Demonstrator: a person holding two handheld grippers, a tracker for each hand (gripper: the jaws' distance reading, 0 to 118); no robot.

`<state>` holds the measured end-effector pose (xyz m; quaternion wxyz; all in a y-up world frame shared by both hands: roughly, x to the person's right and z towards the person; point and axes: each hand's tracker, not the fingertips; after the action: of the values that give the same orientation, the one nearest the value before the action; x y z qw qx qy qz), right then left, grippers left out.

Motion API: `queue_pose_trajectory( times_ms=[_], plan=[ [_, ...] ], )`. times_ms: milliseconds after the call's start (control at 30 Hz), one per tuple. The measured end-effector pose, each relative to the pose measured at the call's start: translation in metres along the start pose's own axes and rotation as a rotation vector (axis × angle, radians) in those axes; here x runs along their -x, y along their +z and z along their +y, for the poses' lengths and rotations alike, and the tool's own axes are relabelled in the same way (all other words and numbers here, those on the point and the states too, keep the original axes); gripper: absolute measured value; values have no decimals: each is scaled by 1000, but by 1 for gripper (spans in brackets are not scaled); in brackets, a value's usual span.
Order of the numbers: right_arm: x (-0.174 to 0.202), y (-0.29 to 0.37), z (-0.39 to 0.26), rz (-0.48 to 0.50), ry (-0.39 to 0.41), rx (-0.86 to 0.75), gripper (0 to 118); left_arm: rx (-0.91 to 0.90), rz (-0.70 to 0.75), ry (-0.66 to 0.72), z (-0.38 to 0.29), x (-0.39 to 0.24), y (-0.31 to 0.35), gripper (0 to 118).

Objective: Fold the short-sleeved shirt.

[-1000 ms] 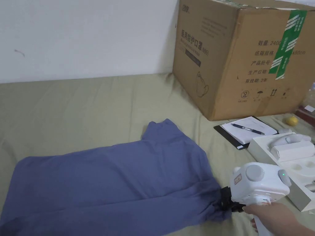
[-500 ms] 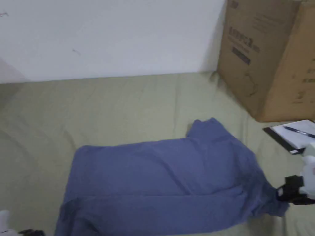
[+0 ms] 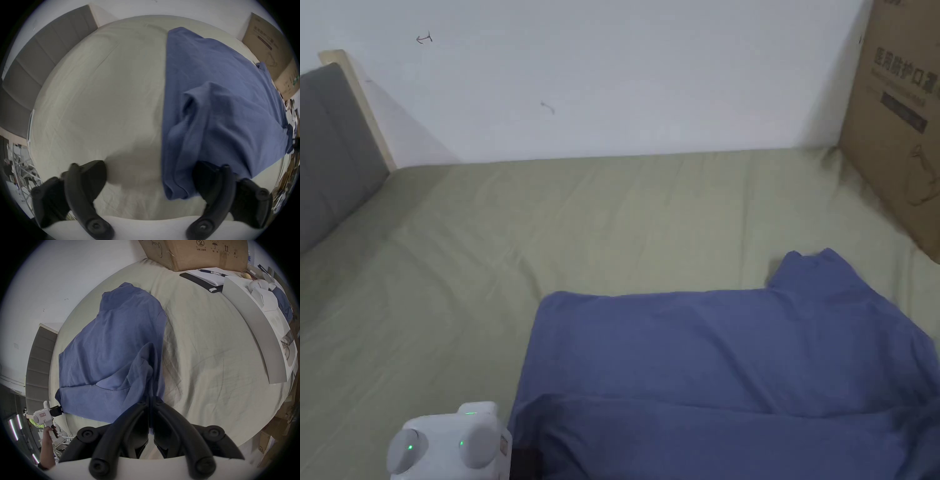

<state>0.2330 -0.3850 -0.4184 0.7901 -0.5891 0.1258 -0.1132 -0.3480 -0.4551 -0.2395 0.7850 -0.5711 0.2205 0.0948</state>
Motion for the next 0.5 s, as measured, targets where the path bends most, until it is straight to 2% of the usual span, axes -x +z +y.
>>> queue_pose_trajectory(
  times_ms=[33, 67, 100, 133, 167, 200, 233, 367, 500],
  plan=[
    [-1, -1, 1, -1, 2, 2, 3, -14, -18, -22, -1, -3, 6, 103],
    [0, -2, 1, -2, 5, 3, 3, -26, -43, -34, -4, -5, 11, 87],
    [1, -3, 1, -3, 6, 4, 3, -150, 20, -70, 0, -4, 19, 72],
    [-1, -5, 2, -3, 7, 5, 3, -142, -15, -93, -1, -7, 23, 53],
    [-2, -6, 2, -3, 8, 5, 3, -141, -65, -109, -3, -8, 29, 23],
    [-1, -7, 1, 0, 8, 5, 3, -123, -105, -114, -3, -7, 30, 2],
    [-1, -7, 0, 5, 6, 4, 3, -4, -225, -65, -9, -10, 27, 2],
    [-3, 3, -3, 18, 5, -37, 3, 20, -233, -16, -2, 8, 32, 2],
    [-15, 35, -4, -10, 16, -83, 3, -47, -229, -13, 7, 21, 60, 2]
  ],
)
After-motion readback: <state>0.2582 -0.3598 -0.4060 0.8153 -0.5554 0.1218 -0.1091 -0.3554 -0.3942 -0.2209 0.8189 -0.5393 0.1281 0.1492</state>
